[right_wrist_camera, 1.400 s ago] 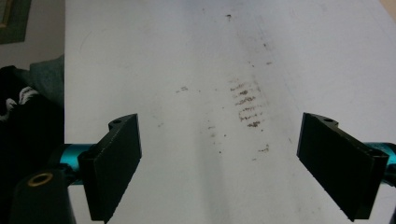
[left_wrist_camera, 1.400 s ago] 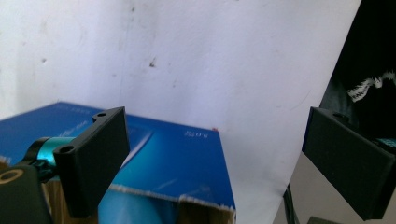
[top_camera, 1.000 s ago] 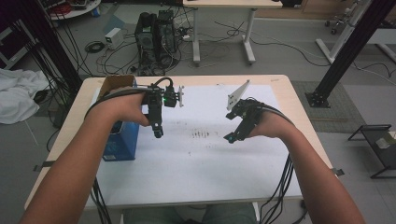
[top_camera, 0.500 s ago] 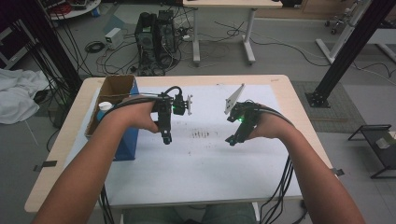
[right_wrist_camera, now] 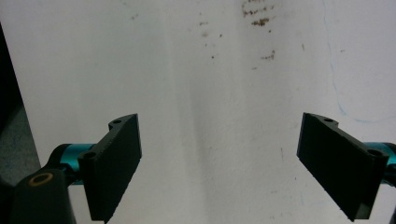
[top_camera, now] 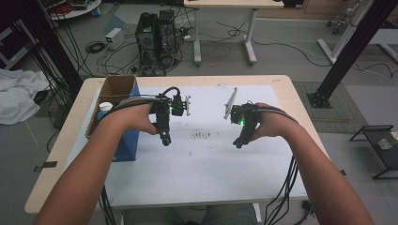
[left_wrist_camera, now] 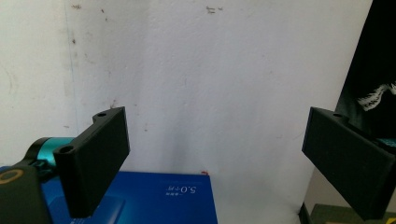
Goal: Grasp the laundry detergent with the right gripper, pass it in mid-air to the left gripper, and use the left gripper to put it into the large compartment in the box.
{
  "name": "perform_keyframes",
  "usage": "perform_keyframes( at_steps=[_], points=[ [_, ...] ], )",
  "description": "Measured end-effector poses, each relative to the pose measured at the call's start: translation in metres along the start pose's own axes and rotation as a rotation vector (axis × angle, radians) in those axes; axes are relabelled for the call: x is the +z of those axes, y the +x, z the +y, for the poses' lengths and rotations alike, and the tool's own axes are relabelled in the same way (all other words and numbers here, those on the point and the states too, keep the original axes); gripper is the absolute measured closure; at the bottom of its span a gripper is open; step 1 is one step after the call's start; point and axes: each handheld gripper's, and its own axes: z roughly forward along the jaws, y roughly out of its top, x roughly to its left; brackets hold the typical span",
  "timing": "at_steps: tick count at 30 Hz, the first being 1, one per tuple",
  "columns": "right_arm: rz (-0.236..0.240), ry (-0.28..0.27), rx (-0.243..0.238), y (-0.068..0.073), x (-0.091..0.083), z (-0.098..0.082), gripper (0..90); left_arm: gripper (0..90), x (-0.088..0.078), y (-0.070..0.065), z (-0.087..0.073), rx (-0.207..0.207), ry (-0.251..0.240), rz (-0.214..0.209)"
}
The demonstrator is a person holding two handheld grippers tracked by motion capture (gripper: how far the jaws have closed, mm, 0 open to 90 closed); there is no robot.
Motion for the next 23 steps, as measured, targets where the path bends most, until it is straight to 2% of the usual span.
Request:
perform_keyframes(
  at_steps=[3,5,7,9,10,15,20,23],
  points=[
    [-0.007,0.039,0.003,0.0000,-0.0001,0.0000,13.0,7.4,0.0011,0.0001,-0.0002,-0.002,0.003,-0.010],
    [-0.009,0.048,-0.012,-0.0015,0.0007,-0.0003,13.0,7.4,0.0007,0.0004,-0.0001,0.000,0.007,-0.009],
    [-0.018,0.055,-0.006,-0.0010,0.0006,0.0007,13.0,7.4,0.0007,0.0008,-0.0003,0.002,0.000,-0.003],
    [-0.014,0.057,-0.013,-0.0012,-0.0002,0.0020,13.0,7.4,0.0007,0.0015,0.0003,0.005,0.014,-0.008],
    [-0.021,0.056,-0.018,-0.0015,-0.0010,0.0027,13.0,7.4,0.0029,0.0015,-0.0005,0.004,-0.003,-0.006],
    [-0.010,0.052,-0.016,-0.0022,-0.0019,0.0042,13.0,7.4,0.0051,0.0022,0.0008,0.001,0.005,-0.024],
    [-0.011,0.052,-0.013,-0.0019,-0.0018,0.0042,13.0,7.4,0.0062,0.0024,0.0009,0.007,0.000,-0.018],
    [-0.028,0.039,-0.019,-0.0018,-0.0036,0.0042,13.0,7.4,0.0056,0.0018,0.0010,0.009,-0.003,-0.018]
  ],
)
